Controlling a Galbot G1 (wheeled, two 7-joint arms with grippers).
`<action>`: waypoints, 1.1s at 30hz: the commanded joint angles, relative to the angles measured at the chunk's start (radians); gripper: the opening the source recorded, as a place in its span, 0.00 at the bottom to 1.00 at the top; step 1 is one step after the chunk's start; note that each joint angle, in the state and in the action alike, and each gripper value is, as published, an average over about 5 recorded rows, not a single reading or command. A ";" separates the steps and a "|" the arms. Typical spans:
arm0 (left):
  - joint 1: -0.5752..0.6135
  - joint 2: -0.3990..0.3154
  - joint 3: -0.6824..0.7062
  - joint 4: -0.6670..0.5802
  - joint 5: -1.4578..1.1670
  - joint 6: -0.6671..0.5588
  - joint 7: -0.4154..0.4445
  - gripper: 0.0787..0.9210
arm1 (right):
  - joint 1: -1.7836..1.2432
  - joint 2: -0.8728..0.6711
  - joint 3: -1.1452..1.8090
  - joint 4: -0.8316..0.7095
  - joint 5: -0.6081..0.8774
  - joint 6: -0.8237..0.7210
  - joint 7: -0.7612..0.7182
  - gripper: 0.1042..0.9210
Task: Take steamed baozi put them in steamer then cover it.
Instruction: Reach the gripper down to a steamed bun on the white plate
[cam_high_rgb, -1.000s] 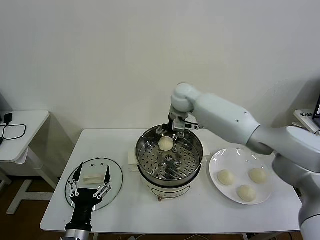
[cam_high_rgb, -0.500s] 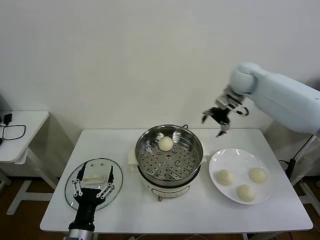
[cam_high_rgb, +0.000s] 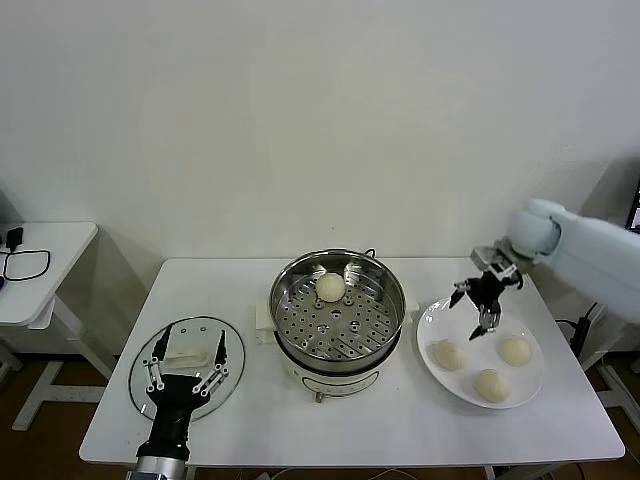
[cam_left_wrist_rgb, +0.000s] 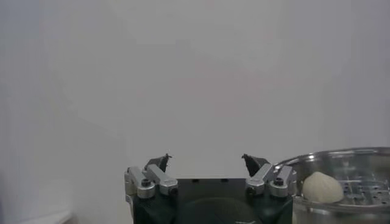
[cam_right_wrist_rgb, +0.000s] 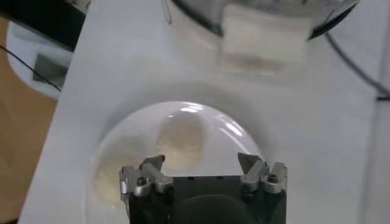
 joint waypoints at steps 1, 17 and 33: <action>-0.002 -0.002 -0.004 0.007 -0.001 -0.001 -0.001 0.88 | -0.159 0.004 0.043 -0.044 -0.031 -0.036 0.067 0.88; -0.027 0.001 -0.065 -0.001 -0.052 0.019 -0.002 0.88 | -0.183 0.071 0.067 -0.085 -0.021 -0.030 0.133 0.87; -0.027 0.006 -0.040 -0.008 -0.051 0.021 -0.002 0.88 | 0.060 0.005 0.006 0.018 -0.038 -0.027 0.014 0.66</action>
